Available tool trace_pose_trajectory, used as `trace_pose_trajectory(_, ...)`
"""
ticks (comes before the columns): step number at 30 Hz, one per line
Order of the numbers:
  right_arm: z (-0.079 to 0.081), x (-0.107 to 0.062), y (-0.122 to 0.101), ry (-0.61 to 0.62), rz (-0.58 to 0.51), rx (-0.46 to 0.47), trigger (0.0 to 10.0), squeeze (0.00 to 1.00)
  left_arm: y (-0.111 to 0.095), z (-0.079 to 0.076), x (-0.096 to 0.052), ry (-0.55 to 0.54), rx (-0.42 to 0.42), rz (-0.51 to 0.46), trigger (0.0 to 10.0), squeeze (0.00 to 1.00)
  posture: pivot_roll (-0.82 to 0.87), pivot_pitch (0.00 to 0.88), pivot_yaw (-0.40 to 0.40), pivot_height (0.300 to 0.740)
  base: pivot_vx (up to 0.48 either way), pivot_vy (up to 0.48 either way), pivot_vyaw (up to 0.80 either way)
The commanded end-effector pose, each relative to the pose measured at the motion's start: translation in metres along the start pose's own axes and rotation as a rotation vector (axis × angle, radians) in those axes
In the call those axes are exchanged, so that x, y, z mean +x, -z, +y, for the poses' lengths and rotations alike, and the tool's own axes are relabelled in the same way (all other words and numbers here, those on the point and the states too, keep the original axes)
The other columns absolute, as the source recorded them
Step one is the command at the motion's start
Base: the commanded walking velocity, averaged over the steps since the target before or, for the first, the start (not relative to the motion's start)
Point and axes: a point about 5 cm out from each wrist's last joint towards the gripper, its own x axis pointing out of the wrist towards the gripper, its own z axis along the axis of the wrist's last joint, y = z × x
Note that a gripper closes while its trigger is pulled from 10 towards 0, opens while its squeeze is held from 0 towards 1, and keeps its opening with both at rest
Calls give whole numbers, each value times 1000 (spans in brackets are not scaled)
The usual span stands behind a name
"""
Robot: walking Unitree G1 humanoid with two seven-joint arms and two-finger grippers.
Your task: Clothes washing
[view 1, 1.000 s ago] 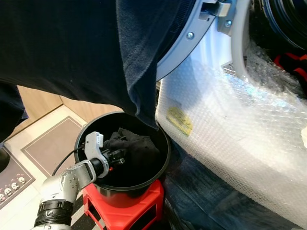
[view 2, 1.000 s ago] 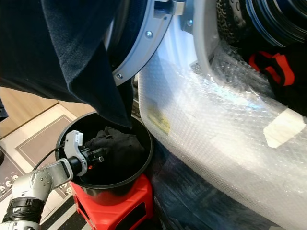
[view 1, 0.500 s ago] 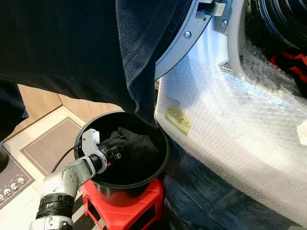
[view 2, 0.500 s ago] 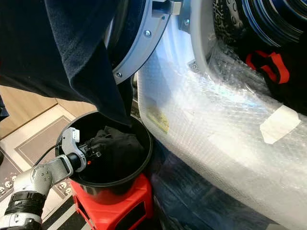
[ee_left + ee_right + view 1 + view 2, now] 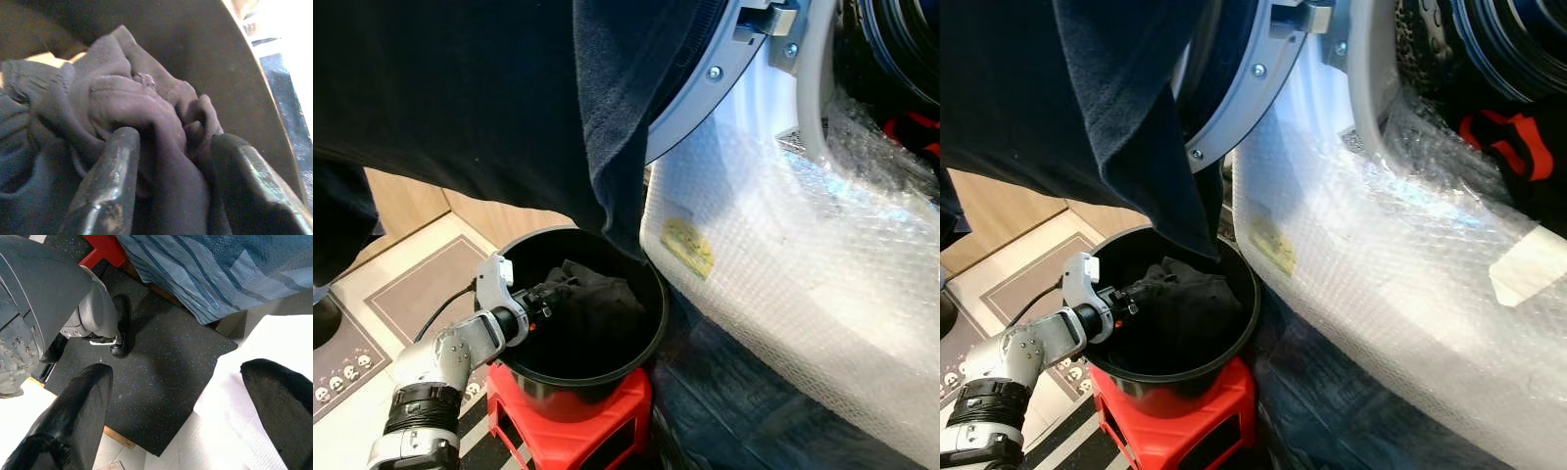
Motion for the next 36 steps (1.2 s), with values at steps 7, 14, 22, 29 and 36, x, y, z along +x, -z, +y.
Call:
trace_pose_trajectory(7,-2,-11,23,31,46,47,10000,0,15,-15,11,84,-2,106,10000,1000,-216,192,-111,740,0,0,0)
trace_pose_trajectory(14,-2,-15,27,27,43,49,10000,0,14,-17,14,128,-64,138,10000,1000,-227,217,-111,740,0,0,0)
trace_pose_trajectory(22,-4,-24,37,25,38,52,10000,0,18,-5,13,126,-220,196,10000,271,-254,270,-120,740,0,0,0)
trace_pose_trajectory(29,-6,-28,39,21,34,44,10000,0,18,2,14,84,-312,215,10000,0,-253,288,-127,740,0,0,0)
trace_pose_trajectory(36,-2,-28,39,12,27,44,10000,0,29,14,8,17,-236,322,6078,0,-239,294,-119,740,0,0,0)
